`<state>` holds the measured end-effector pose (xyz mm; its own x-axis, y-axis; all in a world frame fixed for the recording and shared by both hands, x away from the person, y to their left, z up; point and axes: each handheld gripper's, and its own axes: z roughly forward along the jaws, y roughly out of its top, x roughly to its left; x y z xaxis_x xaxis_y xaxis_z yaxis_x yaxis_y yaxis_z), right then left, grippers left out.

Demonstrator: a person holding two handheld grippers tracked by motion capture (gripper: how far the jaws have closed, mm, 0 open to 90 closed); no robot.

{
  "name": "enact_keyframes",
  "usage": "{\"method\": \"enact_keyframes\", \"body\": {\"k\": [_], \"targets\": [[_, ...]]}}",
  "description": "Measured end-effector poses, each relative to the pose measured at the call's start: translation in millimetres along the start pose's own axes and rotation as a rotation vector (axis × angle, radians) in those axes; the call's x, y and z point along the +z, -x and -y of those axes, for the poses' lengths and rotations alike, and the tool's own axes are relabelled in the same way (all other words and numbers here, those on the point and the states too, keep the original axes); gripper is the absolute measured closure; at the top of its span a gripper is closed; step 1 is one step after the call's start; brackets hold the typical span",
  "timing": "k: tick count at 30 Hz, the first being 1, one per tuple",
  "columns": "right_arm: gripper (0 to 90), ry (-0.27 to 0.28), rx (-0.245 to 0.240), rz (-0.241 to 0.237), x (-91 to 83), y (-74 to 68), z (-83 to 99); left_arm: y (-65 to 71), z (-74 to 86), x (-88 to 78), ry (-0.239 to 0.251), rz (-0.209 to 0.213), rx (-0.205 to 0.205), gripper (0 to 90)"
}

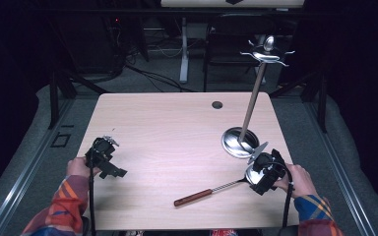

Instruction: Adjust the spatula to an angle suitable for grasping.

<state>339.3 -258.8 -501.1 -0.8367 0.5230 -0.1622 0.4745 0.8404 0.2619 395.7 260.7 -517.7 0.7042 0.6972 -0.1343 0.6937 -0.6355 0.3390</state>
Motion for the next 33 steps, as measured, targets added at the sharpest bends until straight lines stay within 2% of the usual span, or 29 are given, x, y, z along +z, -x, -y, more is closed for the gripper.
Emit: {"method": "enact_keyframes", "body": {"k": [1, 4, 7, 9, 14, 17, 23, 25, 28, 33], "targets": [[0.1, 0.011, 0.007, -0.011, 1.2, -0.4, 0.3, 0.1, 0.0, 0.1, 0.001, 0.001, -0.002, 3.7], [0.1, -0.004, -0.006, -0.005, 0.5, -1.3, -1.3, -0.1, 0.2, 0.0, -0.001, 0.003, 0.0, 3.7], [0.1, 0.013, -0.009, -0.026, 2.7, -4.2, -4.0, -0.2, 0.2, -0.4, 0.001, 0.001, 0.001, 3.6], [0.0, -0.001, -0.033, -0.022, 0.4, -6.4, -8.0, -0.2, 0.2, -0.1, 0.001, 0.004, 0.0, 3.6], [0.0, 0.012, -0.06, -0.034, 2.3, -12.8, -15.4, 0.4, 0.4, -0.7, 0.004, 0.0, 0.0, 3.6], [0.1, -0.003, -0.083, -0.012, 3.5, -14.4, -19.9, 0.5, 0.1, 0.0, 0.002, 0.002, -0.001, 3.6], [0.2, 0.001, -0.079, -0.012, 7.1, -15.1, -24.5, -0.1, 0.2, 0.1, 0.001, 0.005, -0.001, 3.6], [1.0, -0.028, -0.096, -0.001, 8.6, -19.2, -28.9, -0.7, 0.7, 0.6, 0.004, 0.004, -0.007, 3.6], [3.3, -0.031, -0.108, -0.002, 9.6, -25.8, -33.9, -0.4, 0.5, 0.1, 0.002, 0.003, -0.005, 3.6], [5.9, -0.04, -0.129, 0.007, 11.8, -28.2, -41.9, 0.0, 0.4, 0.0, 0.004, 0.004, -0.003, 3.6]]}}
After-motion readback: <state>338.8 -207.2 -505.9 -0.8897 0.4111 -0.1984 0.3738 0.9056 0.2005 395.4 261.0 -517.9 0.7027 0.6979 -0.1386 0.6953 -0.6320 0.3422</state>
